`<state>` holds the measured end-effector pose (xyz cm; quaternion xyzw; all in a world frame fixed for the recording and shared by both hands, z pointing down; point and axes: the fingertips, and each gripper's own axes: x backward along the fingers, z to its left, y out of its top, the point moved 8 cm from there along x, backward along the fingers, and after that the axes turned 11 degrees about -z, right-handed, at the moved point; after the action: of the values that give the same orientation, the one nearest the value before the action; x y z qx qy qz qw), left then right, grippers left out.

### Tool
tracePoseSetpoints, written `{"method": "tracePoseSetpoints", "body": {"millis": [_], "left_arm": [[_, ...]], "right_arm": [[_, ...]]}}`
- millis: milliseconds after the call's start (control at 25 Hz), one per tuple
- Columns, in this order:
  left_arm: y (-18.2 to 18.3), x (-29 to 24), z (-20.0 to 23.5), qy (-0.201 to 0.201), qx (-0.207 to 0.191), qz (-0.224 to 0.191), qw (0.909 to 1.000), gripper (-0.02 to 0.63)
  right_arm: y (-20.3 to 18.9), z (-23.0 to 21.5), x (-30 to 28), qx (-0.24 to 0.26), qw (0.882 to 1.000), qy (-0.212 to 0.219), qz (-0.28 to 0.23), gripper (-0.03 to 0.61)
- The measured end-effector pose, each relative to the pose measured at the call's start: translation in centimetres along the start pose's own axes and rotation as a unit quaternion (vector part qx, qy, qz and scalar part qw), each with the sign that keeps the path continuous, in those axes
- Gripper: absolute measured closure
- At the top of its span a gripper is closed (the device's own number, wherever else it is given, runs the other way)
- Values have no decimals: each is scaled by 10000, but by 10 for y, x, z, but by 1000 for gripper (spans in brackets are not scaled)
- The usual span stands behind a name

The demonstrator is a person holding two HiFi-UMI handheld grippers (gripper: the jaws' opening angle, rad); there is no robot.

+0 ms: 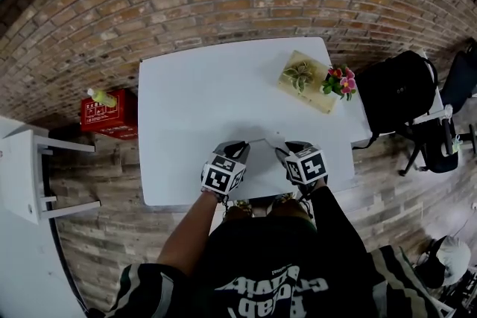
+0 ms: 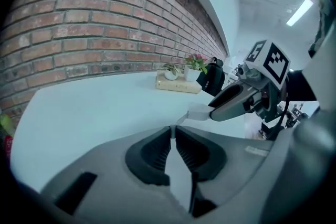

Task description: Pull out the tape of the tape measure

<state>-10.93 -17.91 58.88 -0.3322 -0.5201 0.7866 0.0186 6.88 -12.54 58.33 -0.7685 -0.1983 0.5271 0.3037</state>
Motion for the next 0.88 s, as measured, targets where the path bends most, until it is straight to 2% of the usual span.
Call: {"method": "tracePoseSetpoints", "body": {"millis": [280,520,880], "left_arm": [[3,4,5,78,123,-163,9998,574],[5,17,26,305,290,-194,9989,574],[3,40,44,385,417,-322,9979,575]], "right_arm": [[10,4,-1,0,9999,-104,38,430],[16,0,1,-30,9996,-273,20,430],[32,24,-9,137,9995,-286,-68,430]]}}
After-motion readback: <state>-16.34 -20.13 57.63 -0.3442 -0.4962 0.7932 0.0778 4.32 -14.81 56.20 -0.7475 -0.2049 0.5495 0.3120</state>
